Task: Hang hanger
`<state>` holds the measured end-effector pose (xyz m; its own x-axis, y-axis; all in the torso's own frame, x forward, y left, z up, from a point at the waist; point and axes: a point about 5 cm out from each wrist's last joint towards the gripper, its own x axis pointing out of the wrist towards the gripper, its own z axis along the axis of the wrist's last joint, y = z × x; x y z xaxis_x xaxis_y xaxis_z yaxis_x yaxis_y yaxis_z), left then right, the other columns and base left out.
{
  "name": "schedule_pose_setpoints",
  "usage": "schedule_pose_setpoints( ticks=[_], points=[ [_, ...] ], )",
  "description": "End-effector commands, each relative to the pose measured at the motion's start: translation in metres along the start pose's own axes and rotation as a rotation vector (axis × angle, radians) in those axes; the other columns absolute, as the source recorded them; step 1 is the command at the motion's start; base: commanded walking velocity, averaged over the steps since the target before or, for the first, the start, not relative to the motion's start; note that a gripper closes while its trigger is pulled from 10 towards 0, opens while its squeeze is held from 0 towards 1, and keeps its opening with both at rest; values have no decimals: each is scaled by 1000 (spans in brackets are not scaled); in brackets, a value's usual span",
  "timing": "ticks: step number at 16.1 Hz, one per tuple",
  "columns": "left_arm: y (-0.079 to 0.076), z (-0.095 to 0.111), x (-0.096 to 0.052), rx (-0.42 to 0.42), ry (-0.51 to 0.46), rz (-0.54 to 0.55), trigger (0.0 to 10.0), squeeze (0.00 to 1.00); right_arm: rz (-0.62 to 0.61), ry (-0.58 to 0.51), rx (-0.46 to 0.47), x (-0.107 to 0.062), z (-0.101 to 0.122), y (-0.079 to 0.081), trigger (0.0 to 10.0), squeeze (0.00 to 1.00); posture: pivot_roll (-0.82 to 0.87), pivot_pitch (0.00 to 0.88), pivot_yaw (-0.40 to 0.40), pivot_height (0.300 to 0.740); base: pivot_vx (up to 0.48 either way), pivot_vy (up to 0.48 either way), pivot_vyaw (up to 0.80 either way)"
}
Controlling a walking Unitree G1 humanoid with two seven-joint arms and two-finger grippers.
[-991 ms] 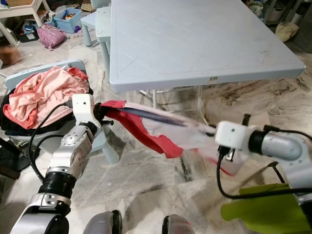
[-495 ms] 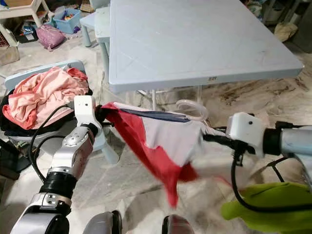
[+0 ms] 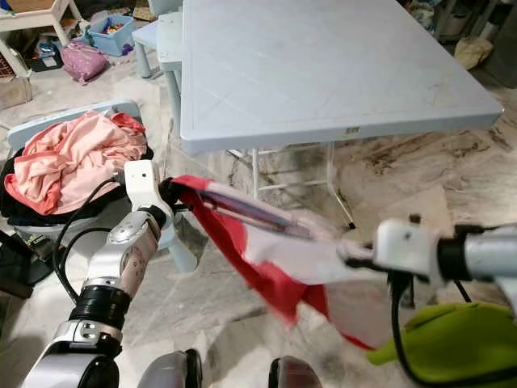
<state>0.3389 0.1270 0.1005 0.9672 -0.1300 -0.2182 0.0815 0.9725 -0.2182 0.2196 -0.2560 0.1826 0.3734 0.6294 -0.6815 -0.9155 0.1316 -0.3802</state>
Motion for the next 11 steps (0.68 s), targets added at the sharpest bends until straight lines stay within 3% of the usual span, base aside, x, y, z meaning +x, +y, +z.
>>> schedule_pose_setpoints(
  ticks=[1, 4, 8, 11],
  points=[
    [15, 7, -1, -15, -23, 53, 10000, 0, 25, 13, -16, -2, 2, 2, 10000, 0, -158, 98, 31, 740, 0, 0, 0],
    [17, 9, -1, -57, -29, 57, 10000, 0, 34, 37, -24, -5, 0, 3, 10000, 0, -159, 97, 31, 740, 0, 0, 0],
    [10, -9, -2, -21, 54, 33, 10000, 0, -59, -258, 51, -8, 40, -12, 10000, 0, -160, 98, 32, 740, 0, 0, 0],
    [6, -13, -3, -19, 72, 24, 10000, 0, -76, -332, 70, -12, 49, -17, 10000, 0, -162, 98, 34, 740, 0, 0, 0]
  ],
)
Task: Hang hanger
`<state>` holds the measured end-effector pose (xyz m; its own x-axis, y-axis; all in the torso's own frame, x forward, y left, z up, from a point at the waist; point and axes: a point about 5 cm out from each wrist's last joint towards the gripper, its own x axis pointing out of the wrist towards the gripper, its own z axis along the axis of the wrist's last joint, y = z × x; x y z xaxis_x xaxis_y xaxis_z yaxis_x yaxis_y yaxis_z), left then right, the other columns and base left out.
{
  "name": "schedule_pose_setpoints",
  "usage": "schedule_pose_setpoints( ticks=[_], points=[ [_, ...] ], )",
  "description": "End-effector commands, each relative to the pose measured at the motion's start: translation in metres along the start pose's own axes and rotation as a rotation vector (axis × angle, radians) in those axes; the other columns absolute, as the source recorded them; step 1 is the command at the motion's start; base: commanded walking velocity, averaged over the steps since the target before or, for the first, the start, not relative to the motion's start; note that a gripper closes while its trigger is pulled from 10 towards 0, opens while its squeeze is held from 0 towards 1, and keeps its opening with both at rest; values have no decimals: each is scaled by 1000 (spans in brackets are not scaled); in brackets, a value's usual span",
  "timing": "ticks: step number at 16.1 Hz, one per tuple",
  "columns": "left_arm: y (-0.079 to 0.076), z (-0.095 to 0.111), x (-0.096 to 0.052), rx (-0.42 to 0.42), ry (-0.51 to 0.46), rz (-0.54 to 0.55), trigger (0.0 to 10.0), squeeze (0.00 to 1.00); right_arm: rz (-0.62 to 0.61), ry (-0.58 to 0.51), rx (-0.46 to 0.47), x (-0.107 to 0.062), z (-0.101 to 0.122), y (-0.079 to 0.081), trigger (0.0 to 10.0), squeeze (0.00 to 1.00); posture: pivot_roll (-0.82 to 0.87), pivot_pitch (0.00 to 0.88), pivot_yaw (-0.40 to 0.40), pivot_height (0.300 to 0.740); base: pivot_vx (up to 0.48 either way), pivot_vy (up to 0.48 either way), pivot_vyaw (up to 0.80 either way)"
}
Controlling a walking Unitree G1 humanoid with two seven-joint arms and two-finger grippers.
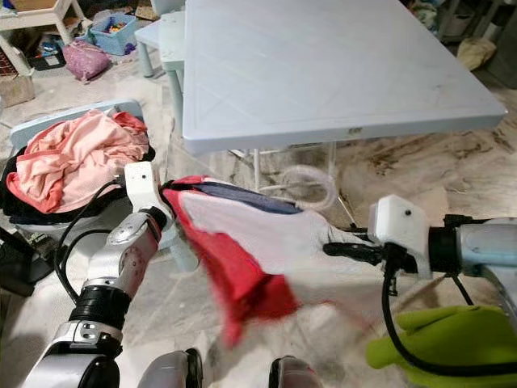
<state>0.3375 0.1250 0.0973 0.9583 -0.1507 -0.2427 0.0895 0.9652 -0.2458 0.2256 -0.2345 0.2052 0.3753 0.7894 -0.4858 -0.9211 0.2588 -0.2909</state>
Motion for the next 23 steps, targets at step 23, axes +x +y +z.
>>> schedule_pose_setpoints(
  ticks=[23],
  points=[
    [17, 9, -2, 12, -28, 123, 10000, 0, -15, 388, -262, -14, -50, -9, 10000, 0, -152, 101, 28, 740, 0, 0, 0]
  ],
)
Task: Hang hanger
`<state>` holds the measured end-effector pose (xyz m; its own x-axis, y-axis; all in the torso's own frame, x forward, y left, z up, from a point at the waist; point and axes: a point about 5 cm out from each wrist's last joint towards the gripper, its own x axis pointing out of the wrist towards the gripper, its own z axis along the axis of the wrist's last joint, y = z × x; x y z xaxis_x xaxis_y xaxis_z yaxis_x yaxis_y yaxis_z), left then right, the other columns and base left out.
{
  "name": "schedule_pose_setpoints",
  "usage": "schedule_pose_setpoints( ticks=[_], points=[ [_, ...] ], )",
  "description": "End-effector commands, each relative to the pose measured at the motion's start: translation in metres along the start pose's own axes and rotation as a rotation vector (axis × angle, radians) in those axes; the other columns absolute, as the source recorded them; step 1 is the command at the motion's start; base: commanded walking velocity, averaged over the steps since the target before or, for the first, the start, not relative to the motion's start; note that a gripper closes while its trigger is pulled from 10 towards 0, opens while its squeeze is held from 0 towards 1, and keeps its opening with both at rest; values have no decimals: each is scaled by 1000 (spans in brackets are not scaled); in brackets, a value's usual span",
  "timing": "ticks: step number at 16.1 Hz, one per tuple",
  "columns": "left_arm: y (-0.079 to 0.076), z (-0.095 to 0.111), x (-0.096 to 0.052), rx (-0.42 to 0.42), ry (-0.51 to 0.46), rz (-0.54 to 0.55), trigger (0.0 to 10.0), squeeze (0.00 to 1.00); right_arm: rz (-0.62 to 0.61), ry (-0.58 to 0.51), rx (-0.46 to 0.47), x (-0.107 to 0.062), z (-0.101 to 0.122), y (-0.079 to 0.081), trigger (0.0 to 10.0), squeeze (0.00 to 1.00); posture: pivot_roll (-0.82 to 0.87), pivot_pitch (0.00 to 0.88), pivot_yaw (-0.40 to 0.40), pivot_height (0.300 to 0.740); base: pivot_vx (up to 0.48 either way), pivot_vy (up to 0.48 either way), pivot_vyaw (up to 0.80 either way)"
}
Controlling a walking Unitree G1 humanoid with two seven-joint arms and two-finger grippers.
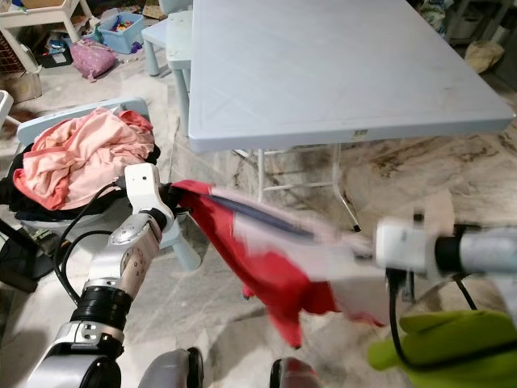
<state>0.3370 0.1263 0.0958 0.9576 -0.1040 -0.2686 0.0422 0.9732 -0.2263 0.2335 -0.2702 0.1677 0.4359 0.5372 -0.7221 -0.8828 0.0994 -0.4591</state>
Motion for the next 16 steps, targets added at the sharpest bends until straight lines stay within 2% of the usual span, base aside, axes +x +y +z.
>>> schedule_pose_setpoints(
  ticks=[1, 2, 4, 8, 9, 12, 15, 16],
  points=[
    [15, 11, -1, 6, -40, 70, 10000, 0, -65, 70, -50, -5, -8, -10, 10000, 0, -152, 101, 28, 740, 0, 0, 0],
    [15, 10, -1, 7, -35, 68, 10000, 0, -133, 74, -59, -4, -9, -19, 10000, 0, -152, 101, 28, 740, 0, 0, 0],
    [12, 3, -2, 11, -12, 62, 10000, 0, -287, -11, -58, -3, 4, -38, 10000, 0, -151, 101, 31, 740, 0, 0, 0],
    [11, -3, -3, 32, 15, 67, 10000, 0, -414, -84, -42, -9, 14, -55, 10000, 0, -154, 102, 32, 740, 0, 0, 0],
    [11, -4, -3, 38, 17, 74, 10000, 0, -415, -112, -24, -9, 16, -56, 10000, 0, -154, 102, 32, 740, 0, 0, 0],
    [18, -7, -3, 47, 28, 109, 10000, 0, -260, -254, 66, -12, 31, -41, 10000, 0, -151, 100, 34, 740, 0, 0, 0],
    [24, -6, -3, 34, 27, 130, 10000, 0, -128, -251, 118, -23, 30, -30, 10000, 0, -153, 97, 33, 740, 0, 0, 0],
    [23, -4, -2, 1, 16, 139, 10000, 0, -74, -238, 132, -27, 30, -25, 10000, 0, -153, 97, 33, 740, 0, 0, 0]
  ],
)
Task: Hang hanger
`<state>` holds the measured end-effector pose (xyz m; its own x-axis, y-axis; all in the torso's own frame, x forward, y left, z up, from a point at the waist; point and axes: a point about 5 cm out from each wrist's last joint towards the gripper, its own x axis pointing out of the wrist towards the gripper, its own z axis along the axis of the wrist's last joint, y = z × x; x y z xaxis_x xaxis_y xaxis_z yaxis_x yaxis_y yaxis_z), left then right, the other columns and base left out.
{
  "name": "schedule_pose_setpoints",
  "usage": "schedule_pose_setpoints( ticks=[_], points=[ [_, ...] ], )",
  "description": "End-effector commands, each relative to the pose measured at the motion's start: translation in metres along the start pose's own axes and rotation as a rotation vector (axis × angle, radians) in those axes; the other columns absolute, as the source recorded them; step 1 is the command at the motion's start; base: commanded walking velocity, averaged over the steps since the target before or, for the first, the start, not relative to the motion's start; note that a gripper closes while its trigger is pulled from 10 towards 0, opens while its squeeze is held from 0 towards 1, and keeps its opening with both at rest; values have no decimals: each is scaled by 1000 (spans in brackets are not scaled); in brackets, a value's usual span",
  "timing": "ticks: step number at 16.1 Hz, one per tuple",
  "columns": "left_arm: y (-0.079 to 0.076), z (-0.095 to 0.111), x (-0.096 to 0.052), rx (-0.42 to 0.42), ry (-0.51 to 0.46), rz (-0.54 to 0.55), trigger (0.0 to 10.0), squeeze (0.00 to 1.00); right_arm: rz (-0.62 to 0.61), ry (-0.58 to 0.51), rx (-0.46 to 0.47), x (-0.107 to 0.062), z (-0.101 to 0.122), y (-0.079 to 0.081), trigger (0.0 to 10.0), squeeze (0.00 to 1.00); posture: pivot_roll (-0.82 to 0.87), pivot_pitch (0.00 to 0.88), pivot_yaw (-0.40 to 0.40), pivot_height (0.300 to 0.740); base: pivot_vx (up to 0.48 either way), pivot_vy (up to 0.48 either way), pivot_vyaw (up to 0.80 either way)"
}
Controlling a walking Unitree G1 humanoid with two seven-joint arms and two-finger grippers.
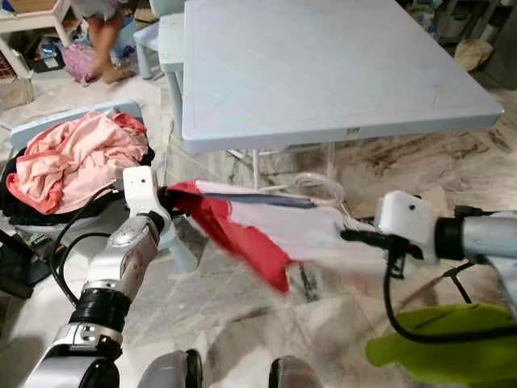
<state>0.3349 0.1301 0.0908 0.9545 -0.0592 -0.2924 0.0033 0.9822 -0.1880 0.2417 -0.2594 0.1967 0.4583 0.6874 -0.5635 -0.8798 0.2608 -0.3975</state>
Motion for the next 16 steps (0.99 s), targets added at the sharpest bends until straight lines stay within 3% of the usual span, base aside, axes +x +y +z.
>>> schedule_pose_setpoints(
  ticks=[1, 5, 8, 16],
  points=[
    [18, 0, 0, -40, -1, 93, 10000, 0, 1, -22, -30, -13, 11, -4, 10000, 0, -153, 97, 33, 740, 0, 0, 0],
    [14, 3, 1, -54, -10, 75, 10000, 0, 49, 76, -46, -11, 1, 5, 10000, 0, -161, 93, 34, 740, 0, 0, 0],
    [17, 1, 0, -71, -6, 86, 10000, 0, 67, 62, -30, -11, 4, 7, 10000, 0, -158, 96, 29, 740, 0, 0, 0],
    [9, -12, 0, -73, 75, 34, 10000, 0, 58, -192, 23, -16, 44, 3, 10000, 0, -160, 96, 31, 740, 0, 0, 0]
  ],
)
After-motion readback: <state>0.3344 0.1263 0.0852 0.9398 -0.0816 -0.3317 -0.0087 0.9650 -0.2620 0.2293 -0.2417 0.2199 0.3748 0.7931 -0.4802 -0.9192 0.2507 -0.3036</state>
